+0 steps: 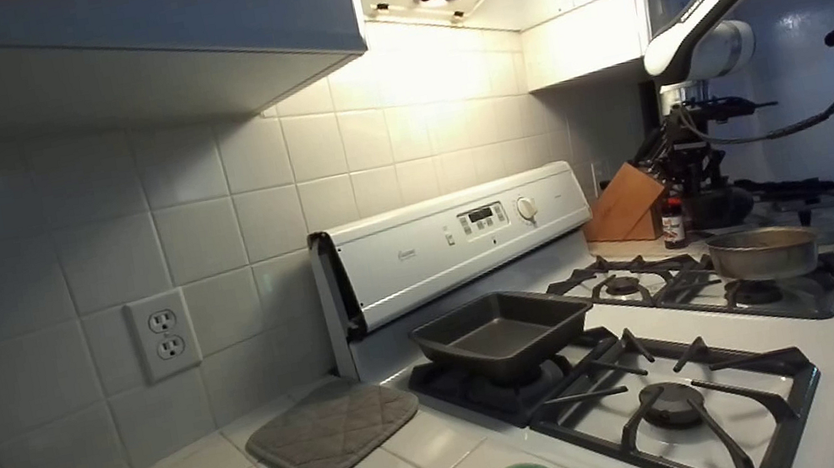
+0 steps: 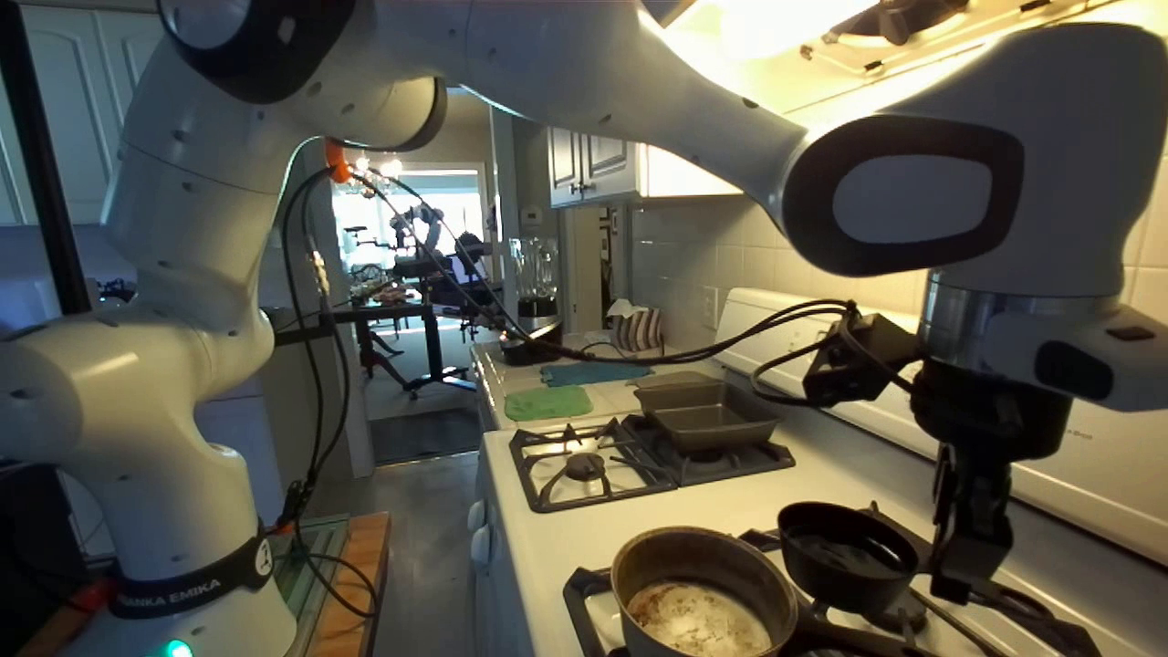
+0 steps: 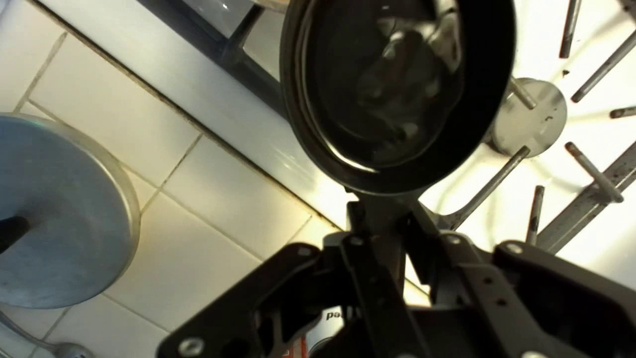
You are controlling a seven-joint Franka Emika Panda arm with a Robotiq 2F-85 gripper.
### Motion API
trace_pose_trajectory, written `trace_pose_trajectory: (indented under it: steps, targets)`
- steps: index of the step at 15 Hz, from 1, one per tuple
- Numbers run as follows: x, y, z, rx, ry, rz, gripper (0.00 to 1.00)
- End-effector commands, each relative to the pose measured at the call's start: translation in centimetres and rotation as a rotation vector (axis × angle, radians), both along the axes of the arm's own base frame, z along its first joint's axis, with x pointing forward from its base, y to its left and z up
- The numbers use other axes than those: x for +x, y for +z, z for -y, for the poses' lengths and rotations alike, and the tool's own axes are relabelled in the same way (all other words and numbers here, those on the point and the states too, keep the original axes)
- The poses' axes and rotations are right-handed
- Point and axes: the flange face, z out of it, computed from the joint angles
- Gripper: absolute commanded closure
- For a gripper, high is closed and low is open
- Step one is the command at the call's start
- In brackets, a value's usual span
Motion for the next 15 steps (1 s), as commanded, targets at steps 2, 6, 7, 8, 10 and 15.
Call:
trace_pose_trajectory:
  steps: [2,6,7,8,10,15]
  targets:
    - [-1.8,0.9,-3.2,-0.025,0.074,0.020,0.94]
    - [-2.4,0.8,-4.9,-0.055,0.112,0.064,0.94]
    - [-2.7,0.8,-5.3,-0.062,0.120,0.073,0.94]
    - [-2.9,0.7,-5.7,-0.067,0.125,0.082,0.94]
    - [-3.4,0.7,-6.2,-0.079,0.136,0.107,0.94]
    - [-4.8,1.4,-7.4,-0.108,0.162,0.194,0.94]
